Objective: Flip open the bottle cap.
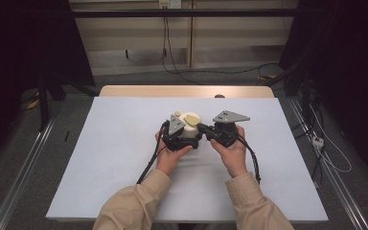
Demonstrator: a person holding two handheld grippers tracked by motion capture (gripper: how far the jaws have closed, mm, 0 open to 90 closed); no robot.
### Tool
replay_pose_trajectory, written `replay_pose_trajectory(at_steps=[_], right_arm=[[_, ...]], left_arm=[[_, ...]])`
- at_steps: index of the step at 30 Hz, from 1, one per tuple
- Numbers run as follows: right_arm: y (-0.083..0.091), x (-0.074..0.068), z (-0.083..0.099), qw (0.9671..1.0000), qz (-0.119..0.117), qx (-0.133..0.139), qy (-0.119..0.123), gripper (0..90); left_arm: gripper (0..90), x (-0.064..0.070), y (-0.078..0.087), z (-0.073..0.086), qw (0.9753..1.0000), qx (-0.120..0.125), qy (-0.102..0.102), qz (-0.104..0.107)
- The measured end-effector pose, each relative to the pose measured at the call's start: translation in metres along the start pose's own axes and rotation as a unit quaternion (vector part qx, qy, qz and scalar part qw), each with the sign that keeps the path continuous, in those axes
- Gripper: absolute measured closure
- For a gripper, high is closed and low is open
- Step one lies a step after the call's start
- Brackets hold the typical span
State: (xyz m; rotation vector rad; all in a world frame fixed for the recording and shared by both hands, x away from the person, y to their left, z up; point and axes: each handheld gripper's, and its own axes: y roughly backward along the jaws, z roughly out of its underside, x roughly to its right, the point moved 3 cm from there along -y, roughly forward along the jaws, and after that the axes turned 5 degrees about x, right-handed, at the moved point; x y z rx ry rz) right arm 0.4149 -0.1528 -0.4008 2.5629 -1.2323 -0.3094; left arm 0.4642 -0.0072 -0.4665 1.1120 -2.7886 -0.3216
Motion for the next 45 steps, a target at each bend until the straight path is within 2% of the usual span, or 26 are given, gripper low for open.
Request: replay_pose_trajectory(at_steps=[23, 32, 45], right_arm=[[0.0, 0.0, -0.001, 1.0, 0.001, 0.001, 0.002, 90.0], [-0.002, -0.003, -0.007, 0.9999, 0.0, 0.009, 0.009, 90.0], [-0.006, -0.003, -0.01, 0.9999, -0.002, 0.012, 0.008, 90.0]], left_arm=[[5.0, 0.0, 0.0, 0.0, 1.0, -0.001, 0.0, -0.001], [5.0, 0.0, 0.0, 0.0, 1.0, -0.002, -0.001, -0.002], [5.0, 0.001, 0.0, 0.0, 1.0, 0.0, 0.002, -0.002]])
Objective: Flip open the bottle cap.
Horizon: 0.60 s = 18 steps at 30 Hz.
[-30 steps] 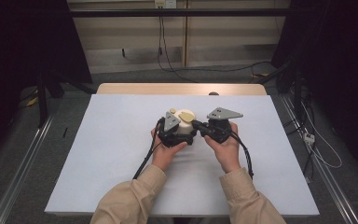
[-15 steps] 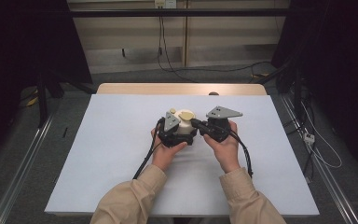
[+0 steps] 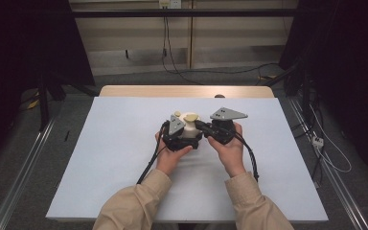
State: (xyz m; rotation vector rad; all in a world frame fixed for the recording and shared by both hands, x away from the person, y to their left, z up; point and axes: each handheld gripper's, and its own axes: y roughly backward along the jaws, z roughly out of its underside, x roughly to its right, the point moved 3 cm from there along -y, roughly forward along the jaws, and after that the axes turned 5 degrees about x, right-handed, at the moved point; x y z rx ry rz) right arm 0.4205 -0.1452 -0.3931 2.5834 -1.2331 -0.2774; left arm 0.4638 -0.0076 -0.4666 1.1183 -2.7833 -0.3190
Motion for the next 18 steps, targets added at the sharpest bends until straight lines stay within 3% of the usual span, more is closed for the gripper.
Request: replay_pose_trajectory(at_steps=[18], right_arm=[[-0.0029, -0.0016, -0.0069, 0.9999, -0.008, 0.007, 0.003, 90.0]], left_arm=[[5.0, 0.0002, 0.0, 0.0001, 1.0, 0.0, 0.001, 0.001]])
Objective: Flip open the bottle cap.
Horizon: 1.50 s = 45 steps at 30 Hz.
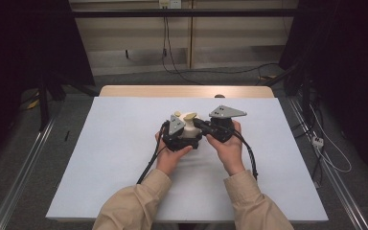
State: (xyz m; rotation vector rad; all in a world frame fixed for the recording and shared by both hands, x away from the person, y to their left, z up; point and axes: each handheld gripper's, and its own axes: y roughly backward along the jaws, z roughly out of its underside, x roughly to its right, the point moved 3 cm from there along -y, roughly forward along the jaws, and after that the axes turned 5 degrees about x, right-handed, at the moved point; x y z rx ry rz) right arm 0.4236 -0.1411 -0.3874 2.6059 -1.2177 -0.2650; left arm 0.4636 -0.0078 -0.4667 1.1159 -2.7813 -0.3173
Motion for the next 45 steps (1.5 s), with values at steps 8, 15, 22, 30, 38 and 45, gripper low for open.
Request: replay_pose_trajectory(at_steps=[8, 15, 22, 30, 38, 45], right_arm=[[-0.004, -0.002, -0.003, 1.0, 0.001, 0.001, 0.008, 90.0], [-0.007, -0.001, -0.003, 0.9999, 0.009, -0.001, 0.01, 90.0], [-0.01, 0.0, -0.003, 1.0, 0.007, 0.001, 0.007, 90.0], [-0.012, 0.002, -0.004, 0.9999, 0.01, 0.004, 0.006, 90.0], [-0.015, 0.004, -0.004, 0.9999, 0.01, 0.005, 0.004, 90.0], [-0.019, 0.003, -0.005, 1.0, 0.004, 0.003, 0.006, 90.0]], left_arm=[[5.0, 0.0, 0.0, 0.0, 1.0, -0.001, -0.003, -0.002], [5.0, 0.0, 0.0, 0.0, 1.0, 0.0, -0.002, -0.002], [5.0, 0.0, 0.0, 0.0, 1.0, -0.001, -0.002, -0.003], [5.0, 0.0, 0.0, 0.0, 1.0, -0.001, -0.002, -0.004], [5.0, 0.0, 0.0, 0.0, 1.0, -0.002, -0.002, -0.004], [5.0, 0.0, 0.0, 0.0, 1.0, -0.002, -0.002, -0.004]])
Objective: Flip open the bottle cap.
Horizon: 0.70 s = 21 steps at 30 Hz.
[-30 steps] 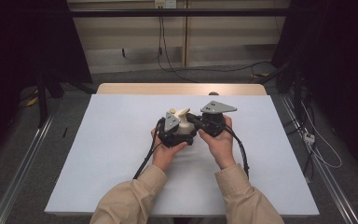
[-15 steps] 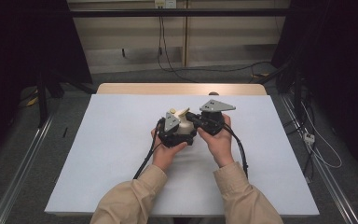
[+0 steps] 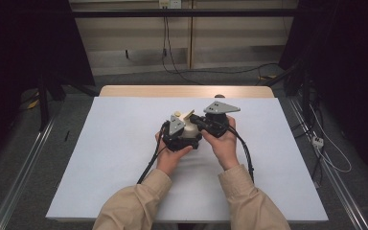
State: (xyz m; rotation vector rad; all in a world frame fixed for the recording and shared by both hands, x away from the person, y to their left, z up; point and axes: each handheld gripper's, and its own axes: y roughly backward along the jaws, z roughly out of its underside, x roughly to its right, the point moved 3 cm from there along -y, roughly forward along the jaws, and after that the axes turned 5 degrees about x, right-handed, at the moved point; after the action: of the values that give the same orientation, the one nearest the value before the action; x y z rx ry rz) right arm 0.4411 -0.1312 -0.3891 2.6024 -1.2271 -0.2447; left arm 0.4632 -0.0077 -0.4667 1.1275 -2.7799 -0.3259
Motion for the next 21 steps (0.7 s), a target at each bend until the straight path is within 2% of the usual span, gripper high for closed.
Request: replay_pose_trajectory(at_steps=[21], right_arm=[[-0.0085, 0.002, -0.0057, 1.0, -0.003, 0.007, -0.002, 90.0]], left_arm=[[5.0, 0.001, 0.0005, -0.0005, 1.0, -0.003, -0.002, -0.001]])
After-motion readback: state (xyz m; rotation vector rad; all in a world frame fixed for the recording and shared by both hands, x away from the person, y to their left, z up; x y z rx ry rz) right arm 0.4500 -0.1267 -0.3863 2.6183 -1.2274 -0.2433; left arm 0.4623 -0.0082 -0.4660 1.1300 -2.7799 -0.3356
